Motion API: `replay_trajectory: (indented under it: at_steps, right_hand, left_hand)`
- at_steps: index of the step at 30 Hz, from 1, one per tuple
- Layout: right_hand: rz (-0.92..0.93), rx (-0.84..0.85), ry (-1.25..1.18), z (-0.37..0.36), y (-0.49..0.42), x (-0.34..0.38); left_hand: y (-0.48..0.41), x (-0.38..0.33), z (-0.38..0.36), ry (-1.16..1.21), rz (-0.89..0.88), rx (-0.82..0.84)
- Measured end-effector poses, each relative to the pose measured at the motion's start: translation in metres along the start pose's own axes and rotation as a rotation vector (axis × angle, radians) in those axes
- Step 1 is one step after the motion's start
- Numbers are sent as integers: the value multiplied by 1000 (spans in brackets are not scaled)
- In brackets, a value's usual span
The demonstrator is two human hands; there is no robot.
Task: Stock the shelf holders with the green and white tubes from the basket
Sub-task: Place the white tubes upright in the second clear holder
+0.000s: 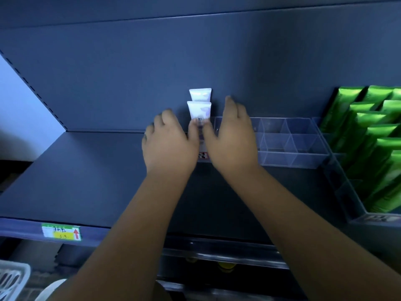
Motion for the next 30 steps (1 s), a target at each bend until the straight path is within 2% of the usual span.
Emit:
replay_trajectory:
  at_steps: [3, 7, 11, 16, 19, 22, 27, 30]
  right_hand:
    - [60, -42, 22, 10, 25, 14]
    - [171, -17, 78, 34, 53, 30]
    - [307, 86, 58, 62, 98, 56]
    - [539, 235, 8, 84, 166, 106]
    - [670, 274, -68, 82, 202, 141]
    - [726, 331, -139, 71, 240, 172]
    - [784, 535, -122, 20, 314, 196]
    - [866, 736, -108, -17, 350, 185]
  left_hand:
    - [15, 2, 14, -45, -22, -27]
    - [41, 18, 49, -130, 22, -80]
    - [102, 21, 90, -182, 182, -136]
    - [184, 40, 158, -354, 175, -304]
    - [232, 68, 199, -397, 261, -385]
    - [276, 97, 229, -430, 365, -439]
    - [336, 155, 240, -488, 535, -383]
    - [368, 194, 226, -503, 655, -284]
Point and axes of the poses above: each hand's wrist, its own y-axis away from the middle knuckle, its own z-axis out of the back of the hand, x = y × z, the point moved 1 cm from there along -y, towards the middle knuckle, and after that the axes turned 7 degrees about y, right-handed, at the moved point
